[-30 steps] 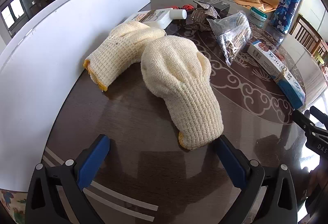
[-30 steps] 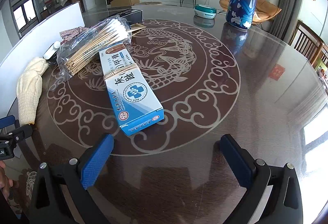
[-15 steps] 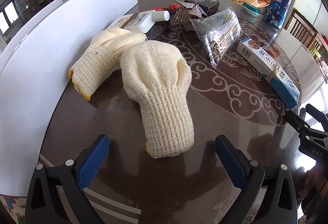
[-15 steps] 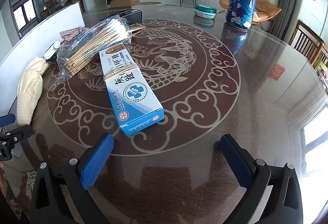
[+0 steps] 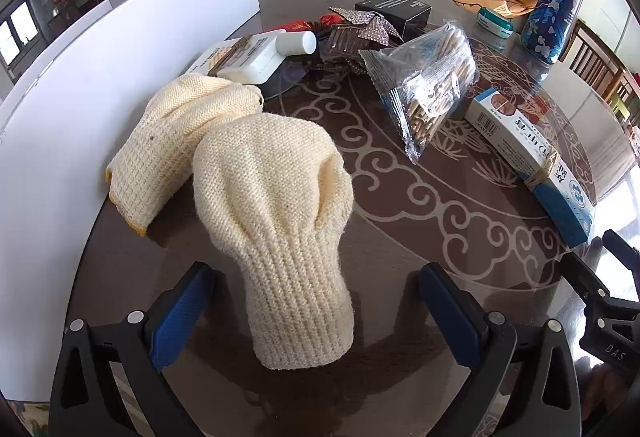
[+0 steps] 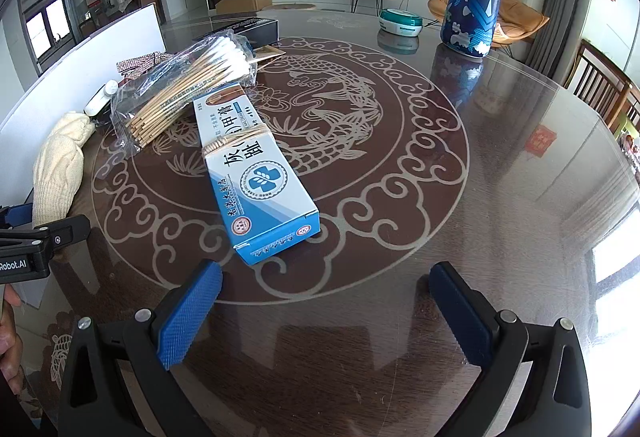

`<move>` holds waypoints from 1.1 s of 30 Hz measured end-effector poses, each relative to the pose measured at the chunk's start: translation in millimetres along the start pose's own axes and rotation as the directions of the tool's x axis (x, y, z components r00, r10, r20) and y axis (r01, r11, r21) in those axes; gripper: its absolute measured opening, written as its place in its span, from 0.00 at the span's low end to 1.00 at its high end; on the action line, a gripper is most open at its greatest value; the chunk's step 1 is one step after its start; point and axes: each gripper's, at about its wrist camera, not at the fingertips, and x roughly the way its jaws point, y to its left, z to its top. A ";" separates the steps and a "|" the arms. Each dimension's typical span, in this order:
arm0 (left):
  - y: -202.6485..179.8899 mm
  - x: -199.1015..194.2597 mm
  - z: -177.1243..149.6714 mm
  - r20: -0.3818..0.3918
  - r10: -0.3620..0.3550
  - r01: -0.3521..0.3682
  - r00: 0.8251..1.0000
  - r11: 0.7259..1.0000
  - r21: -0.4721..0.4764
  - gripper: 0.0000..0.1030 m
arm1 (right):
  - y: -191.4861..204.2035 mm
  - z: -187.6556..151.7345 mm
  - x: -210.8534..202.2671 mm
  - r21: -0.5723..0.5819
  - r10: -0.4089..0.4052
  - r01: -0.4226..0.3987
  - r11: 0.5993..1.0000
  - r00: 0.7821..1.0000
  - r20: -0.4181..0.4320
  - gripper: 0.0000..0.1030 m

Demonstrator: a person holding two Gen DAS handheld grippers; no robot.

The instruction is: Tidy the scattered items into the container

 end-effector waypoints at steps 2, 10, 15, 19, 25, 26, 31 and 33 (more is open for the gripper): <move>-2.0 0.4 -1.9 0.027 -0.002 0.002 1.000 1.000 0.005 1.00 | 0.0 0.0 0.0 0.000 0.000 0.000 1.000 1.000 0.000 1.00; -2.5 3.3 5.0 0.010 -0.009 0.008 1.000 1.000 0.019 1.00 | 0.0 0.2 0.1 0.000 0.000 0.000 1.000 1.000 0.000 1.00; -7.5 8.5 12.1 0.016 -0.028 0.027 0.999 0.998 0.053 1.00 | -0.1 0.2 0.0 0.000 0.000 0.000 1.000 1.000 0.000 1.00; -10.1 9.9 13.7 0.032 -0.043 0.041 0.999 0.996 0.078 1.00 | -0.1 0.2 0.0 0.000 0.000 0.000 1.000 1.000 0.000 1.00; -10.7 8.0 9.9 0.061 -0.058 0.052 0.996 0.994 0.097 1.00 | -0.1 0.3 0.0 0.000 0.000 0.000 1.000 1.000 0.000 1.00; -10.2 6.6 8.1 0.069 -0.061 0.054 0.996 0.994 0.099 0.99 | -0.1 0.3 0.0 0.000 0.000 0.000 1.000 1.000 0.000 1.00; -10.3 -2.8 0.9 0.102 -0.075 0.063 0.992 0.991 0.115 0.73 | 0.1 0.6 0.1 0.000 0.000 0.000 1.000 1.000 0.000 1.00; -11.3 -5.4 0.3 0.105 -0.079 0.066 0.991 0.990 0.122 0.63 | 0.1 0.4 0.1 0.000 0.000 0.000 1.000 1.000 0.000 1.00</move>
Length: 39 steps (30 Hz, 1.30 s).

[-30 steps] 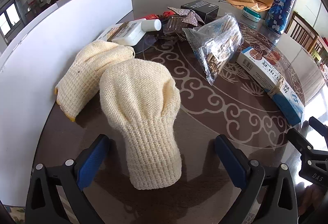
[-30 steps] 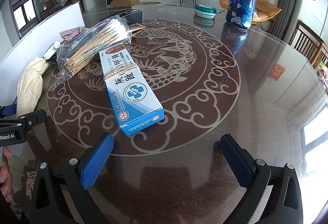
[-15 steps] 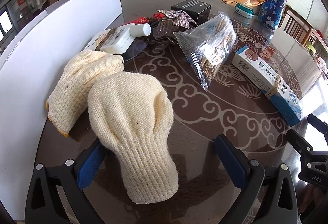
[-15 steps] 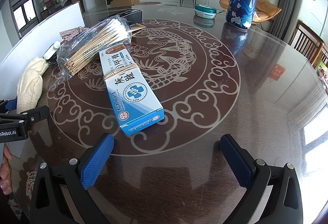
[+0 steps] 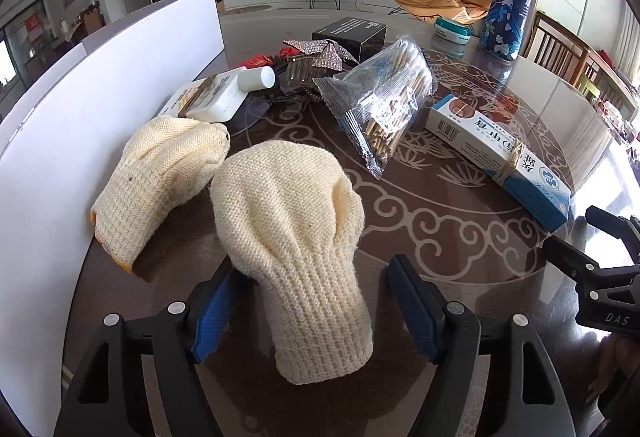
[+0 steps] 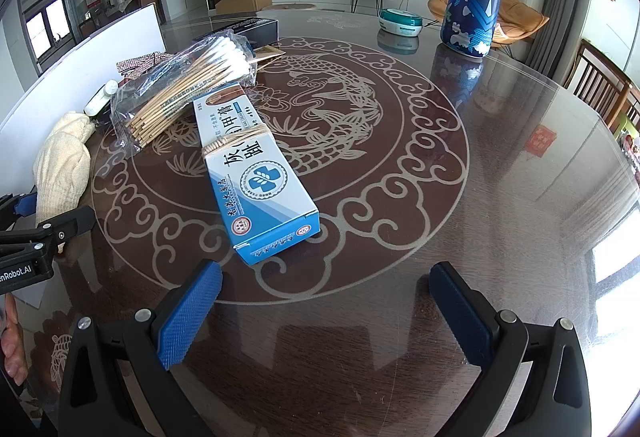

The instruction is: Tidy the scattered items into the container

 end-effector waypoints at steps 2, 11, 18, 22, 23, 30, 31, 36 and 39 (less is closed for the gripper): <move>-1.2 -2.3 -1.0 0.001 -0.005 0.005 1.000 1.000 0.009 0.56 | 0.0 0.0 0.0 0.000 0.000 0.000 1.000 1.000 0.000 1.00; -11.5 -18.3 -22.9 -0.006 -0.060 0.060 0.998 0.994 0.089 0.53 | 0.0 -0.1 0.0 0.000 0.000 0.000 1.000 1.000 0.000 1.00; -3.1 -24.2 -31.5 -0.011 -0.049 0.049 0.999 0.996 0.069 0.53 | 0.0 -0.2 -0.2 0.000 0.000 0.000 1.000 1.000 0.000 1.00; -2.0 -25.0 -33.8 -0.008 -0.043 0.044 0.999 0.997 0.070 0.55 | 0.0 -0.2 0.0 0.000 0.000 0.000 1.000 1.000 0.000 1.00; -1.8 -25.2 -34.5 -0.007 -0.042 0.042 0.999 0.997 0.070 0.56 | 0.0 -0.2 0.0 0.000 0.000 0.000 1.000 1.000 0.000 1.00; 13.3 -25.3 -44.2 0.000 -0.040 0.040 0.999 0.998 0.058 0.85 | 1.8 0.4 -0.3 -0.030 0.029 -0.030 0.999 0.999 -0.020 1.00; 16.7 -25.6 -45.9 0.003 -0.039 0.039 0.999 0.998 0.054 0.87 | 4.4 0.9 -1.4 -0.061 0.053 -0.055 0.997 0.998 -0.031 1.00; 24.1 -24.8 -48.8 0.011 -0.032 0.031 0.999 0.999 0.042 0.93 | 33.7 7.5 -25.7 -0.278 0.152 -0.151 0.949 0.988 -0.017 1.00; 23.8 -23.8 -46.9 0.004 -0.028 0.028 1.000 0.999 0.040 0.94 | 55.0 23.0 -26.1 -0.360 0.161 -0.160 0.919 0.987 -0.027 1.00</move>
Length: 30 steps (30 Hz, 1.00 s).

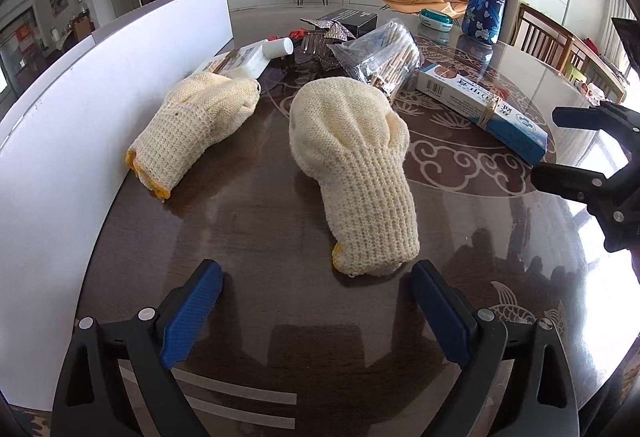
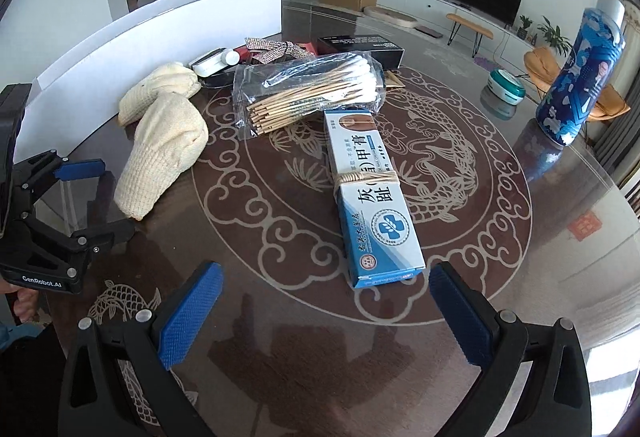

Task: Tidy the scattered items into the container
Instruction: 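Grasp blue nail cream box with right tool while left tool grasps cream glove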

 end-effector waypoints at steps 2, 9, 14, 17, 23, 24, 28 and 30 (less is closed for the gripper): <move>-0.1 0.2 0.5 -0.006 -0.002 0.002 1.000 1.000 0.004 0.94 | -0.3 16.2 12.9 -0.010 -0.027 0.027 1.000 0.999 -0.024 1.00; 0.5 -1.6 -2.0 -0.011 -0.017 0.017 1.000 0.999 0.026 0.94 | -21.7 53.7 68.1 0.044 -0.009 0.014 0.999 0.993 -0.120 1.00; -0.8 -2.8 -3.2 -0.009 -0.019 0.019 1.000 0.999 0.029 0.94 | -28.0 55.0 75.6 0.079 0.064 -0.056 0.995 0.993 -0.104 0.81; -3.7 -0.1 2.1 -0.027 -0.026 0.028 0.999 0.999 0.039 0.94 | -31.6 50.9 67.6 0.099 0.046 -0.038 0.994 0.995 -0.083 0.49; -14.0 1.9 25.0 -0.029 -0.042 0.044 0.999 0.997 0.064 0.94 | -31.7 14.9 40.7 0.137 0.013 0.000 0.991 0.996 -0.091 0.43; -15.9 3.2 30.3 -0.028 -0.037 0.039 0.999 0.997 0.068 0.94 | -31.5 6.2 34.9 0.144 0.009 0.004 0.990 0.996 -0.093 0.43; -23.8 15.6 48.3 -0.055 -0.007 0.011 0.998 0.996 0.088 0.94 | -31.7 -23.4 13.9 0.166 -0.002 0.020 0.986 0.995 -0.103 0.43; -27.9 26.0 51.8 -0.088 0.001 0.008 0.996 0.995 0.099 0.94 | -32.8 -31.3 7.8 0.170 0.000 0.020 0.985 0.993 -0.118 0.43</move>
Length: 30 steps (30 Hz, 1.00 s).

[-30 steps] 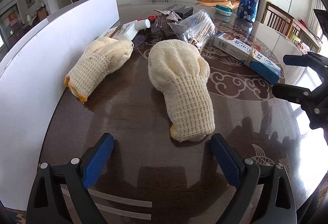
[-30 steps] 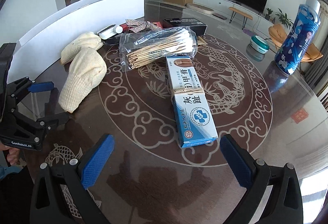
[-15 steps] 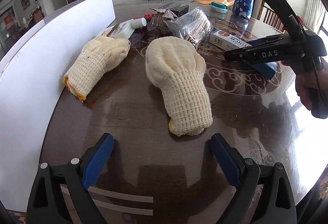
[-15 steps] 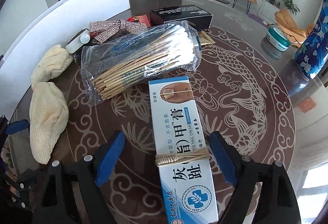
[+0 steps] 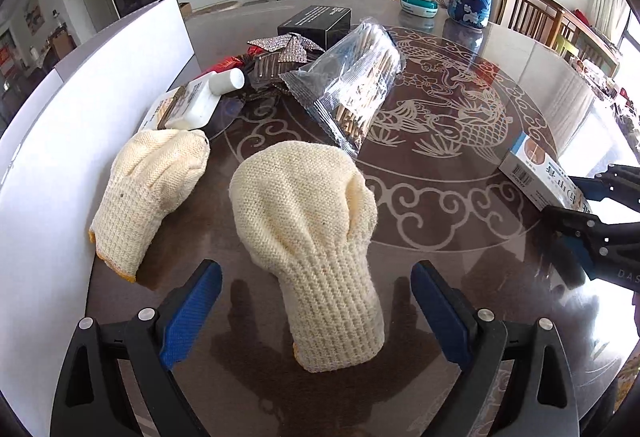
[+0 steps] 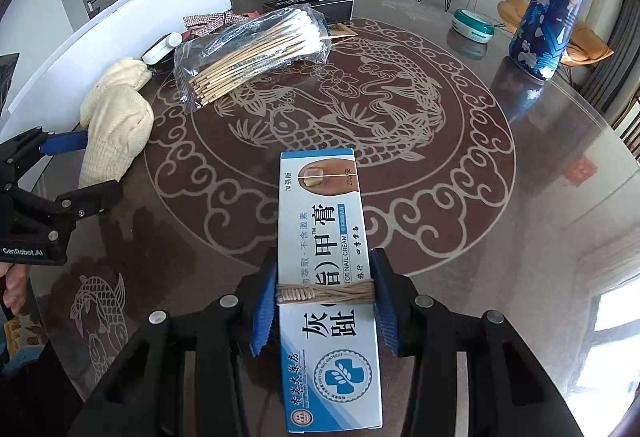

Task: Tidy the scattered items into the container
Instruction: 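Grasp blue nail cream box with right tool while left tool grasps cream glove, then carry nail cream box and glove into the white cardboard container with both tools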

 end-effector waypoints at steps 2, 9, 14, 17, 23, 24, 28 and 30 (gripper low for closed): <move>-1.5 4.8 2.1 -0.004 -0.021 0.021 1.000 1.000 -0.001 0.92 | -2.3 -1.7 -1.9 0.004 0.002 -0.002 1.000 1.000 -0.023 0.44; -2.4 -0.4 7.4 -0.021 -0.074 0.075 0.997 0.997 0.012 0.40 | -6.1 18.5 9.1 0.000 0.006 -0.007 1.000 0.994 -0.109 0.51; -1.3 -11.0 0.2 -0.025 -0.121 0.121 0.992 0.993 0.005 0.35 | -3.0 30.5 13.2 -0.024 0.014 -0.017 1.000 0.989 -0.146 0.40; -2.2 -24.5 -7.2 -0.003 -0.132 0.132 0.991 0.991 0.014 0.35 | 0.8 30.7 5.2 -0.022 0.034 -0.037 0.999 0.988 -0.152 0.40; -2.3 -46.8 -11.5 0.044 -0.144 0.144 0.989 0.990 0.006 0.35 | 5.6 35.5 -21.8 0.010 0.077 -0.077 0.997 0.989 -0.126 0.40; -1.8 -51.6 -11.7 0.055 -0.142 0.142 0.988 0.990 0.006 0.35 | 6.8 36.8 -25.2 0.013 0.080 -0.079 0.997 0.990 -0.120 0.40; 5.5 -66.9 -8.9 0.090 -0.137 0.137 0.986 0.991 0.003 0.35 | 12.2 44.0 -37.9 0.014 0.080 -0.079 0.997 0.993 -0.085 0.40; 5.9 -69.1 -10.8 0.092 -0.133 0.133 0.987 0.991 0.004 0.35 | 16.7 45.9 -38.7 -0.003 0.061 -0.061 0.998 0.995 -0.080 0.40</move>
